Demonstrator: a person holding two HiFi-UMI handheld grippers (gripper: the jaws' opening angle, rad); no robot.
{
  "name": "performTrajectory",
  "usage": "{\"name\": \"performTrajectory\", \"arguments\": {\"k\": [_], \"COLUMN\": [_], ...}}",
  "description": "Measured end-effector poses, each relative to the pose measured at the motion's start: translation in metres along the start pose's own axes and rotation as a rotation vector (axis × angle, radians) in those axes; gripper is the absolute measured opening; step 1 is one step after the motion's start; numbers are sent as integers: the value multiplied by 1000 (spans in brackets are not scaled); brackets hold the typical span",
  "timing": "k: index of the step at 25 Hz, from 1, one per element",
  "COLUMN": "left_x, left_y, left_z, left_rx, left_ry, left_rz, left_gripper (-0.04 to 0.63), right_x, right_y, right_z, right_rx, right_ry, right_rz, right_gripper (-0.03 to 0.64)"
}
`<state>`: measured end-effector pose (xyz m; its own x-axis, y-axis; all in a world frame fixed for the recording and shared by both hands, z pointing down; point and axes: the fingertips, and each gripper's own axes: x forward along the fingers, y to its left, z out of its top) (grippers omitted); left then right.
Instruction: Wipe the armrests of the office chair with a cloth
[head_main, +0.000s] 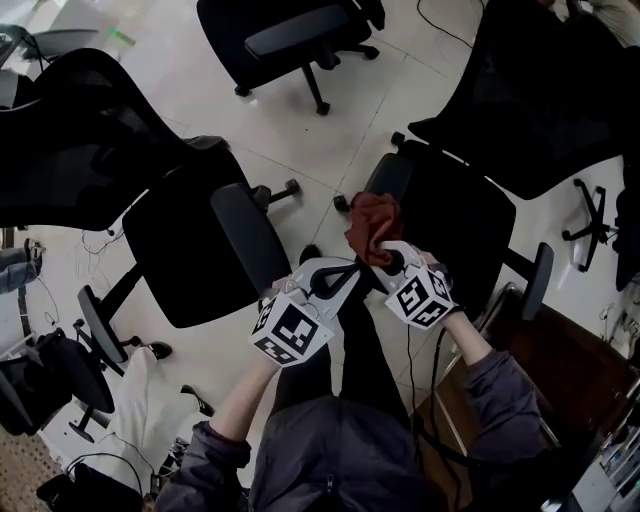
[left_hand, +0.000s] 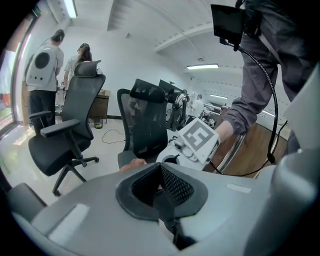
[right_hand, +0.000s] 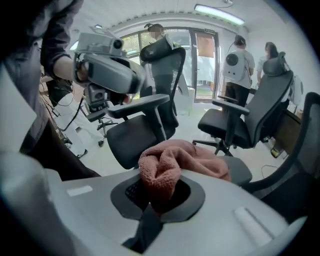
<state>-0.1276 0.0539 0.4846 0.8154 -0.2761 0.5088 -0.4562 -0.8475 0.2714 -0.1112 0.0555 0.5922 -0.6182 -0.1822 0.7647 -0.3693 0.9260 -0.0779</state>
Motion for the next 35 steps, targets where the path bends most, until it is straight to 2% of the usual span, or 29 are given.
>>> {"name": "performTrajectory", "arguments": {"k": [3,6,17,23,26,31,35], "left_x": [-2,-2,-3,-6,-6,-8,-13], "left_y": [0,-5,-10,-12,-12,-13,-3], "left_z": [-6,-10,-14,-15,-16,-16,-13], "left_rx": [-12,-19,-31,-32,-35,-28,-27], "left_ry": [7,14,14,10,9,1,-8], "left_rz": [-6,-8,6,12,18,-1,12], "left_gripper": [14,14,14,14,14,14,14], "right_x": [-3,-4,10,11,11,3,4], "right_y": [24,12,-144,-190,-179,-121,-75], "right_z": [1,-3,8,4,7,4,11], "right_rx": [-20,-24,12,76,82,49,36], "right_ry": [-7,-7,28,64,51,38,15], "right_rz": [65,52,-192,-337,-316,-269,-222], "right_gripper": [18,18,18,18,18,18,18]}}
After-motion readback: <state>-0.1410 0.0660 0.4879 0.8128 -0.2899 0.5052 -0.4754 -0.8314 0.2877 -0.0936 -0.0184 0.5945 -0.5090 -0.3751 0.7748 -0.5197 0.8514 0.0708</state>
